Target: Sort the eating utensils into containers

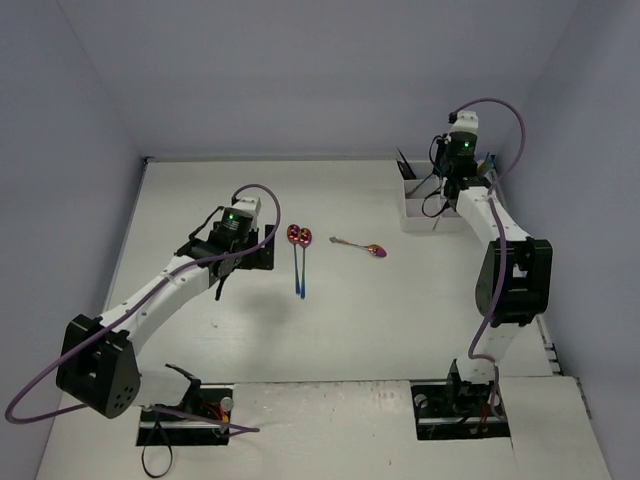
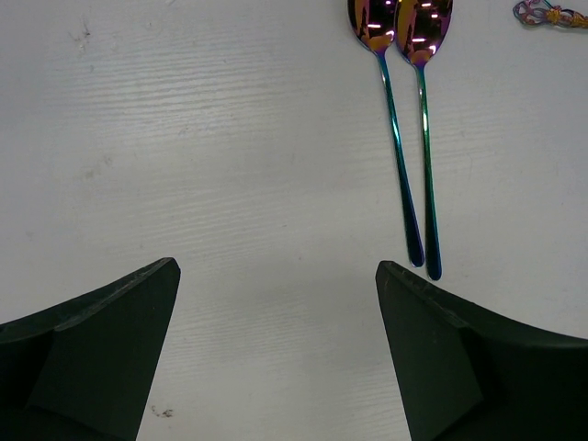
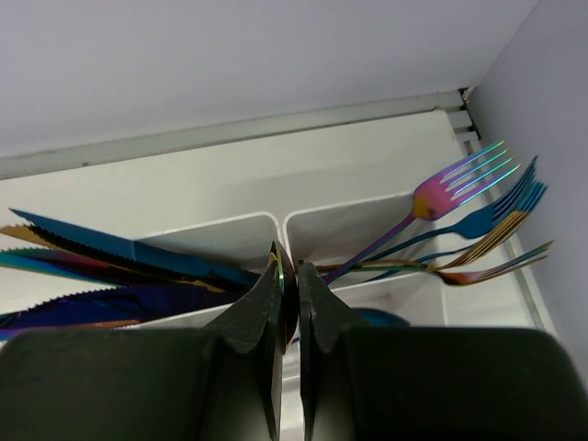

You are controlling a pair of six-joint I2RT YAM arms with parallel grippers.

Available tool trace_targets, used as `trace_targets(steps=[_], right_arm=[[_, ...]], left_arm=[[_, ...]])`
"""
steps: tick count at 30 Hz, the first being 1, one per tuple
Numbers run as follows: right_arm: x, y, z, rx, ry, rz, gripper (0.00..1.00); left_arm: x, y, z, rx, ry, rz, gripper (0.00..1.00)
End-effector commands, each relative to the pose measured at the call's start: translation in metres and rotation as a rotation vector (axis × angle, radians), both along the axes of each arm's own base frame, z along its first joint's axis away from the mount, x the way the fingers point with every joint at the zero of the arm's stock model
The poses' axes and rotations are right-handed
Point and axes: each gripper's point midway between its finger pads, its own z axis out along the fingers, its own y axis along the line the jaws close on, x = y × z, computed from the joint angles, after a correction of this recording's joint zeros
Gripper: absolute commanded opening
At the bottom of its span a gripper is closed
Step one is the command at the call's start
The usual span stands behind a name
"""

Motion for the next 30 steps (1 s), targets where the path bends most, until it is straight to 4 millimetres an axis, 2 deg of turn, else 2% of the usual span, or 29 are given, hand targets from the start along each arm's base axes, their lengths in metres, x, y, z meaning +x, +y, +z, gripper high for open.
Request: trace_targets(steps=[1, 6, 10, 13, 15, 22, 28, 30], right_arm=[[0.010, 0.016, 0.023, 0.039, -0.125, 0.028, 0.05], [0.002, 0.019, 0.011, 0.050, -0.104, 0.035, 0.18], [-0.005, 0.017, 0.018, 0.048, -0.115, 0.032, 0.26], [-0.016, 0.014, 0.039, 0.038, -0.150, 0.024, 0.38], [-0.024, 0.010, 0.047, 0.031, -0.160, 0.012, 0.49], [-0.063, -0.008, 0.091, 0.002, -0.189, -0.046, 0.82], [-0.112, -0.010, 0.131, 0.056, -0.241, -0.068, 0.89], [-0.130, -0.008, 0.137, 0.094, -0.260, -0.073, 0.90]], left_arm=[[0.017, -0.011, 0.021, -0.067, -0.062, 0.017, 0.86], [0.022, -0.017, 0.021, -0.096, -0.060, 0.025, 0.86], [0.027, -0.022, 0.025, -0.122, -0.059, 0.047, 0.86], [0.032, -0.025, 0.021, -0.132, -0.045, 0.066, 0.86], [0.034, -0.026, 0.021, -0.141, -0.039, 0.081, 0.86], [0.047, -0.037, 0.009, -0.143, -0.008, 0.109, 0.86], [0.061, -0.051, -0.006, -0.126, 0.027, 0.117, 0.85], [0.065, -0.056, -0.012, -0.112, 0.038, 0.115, 0.82]])
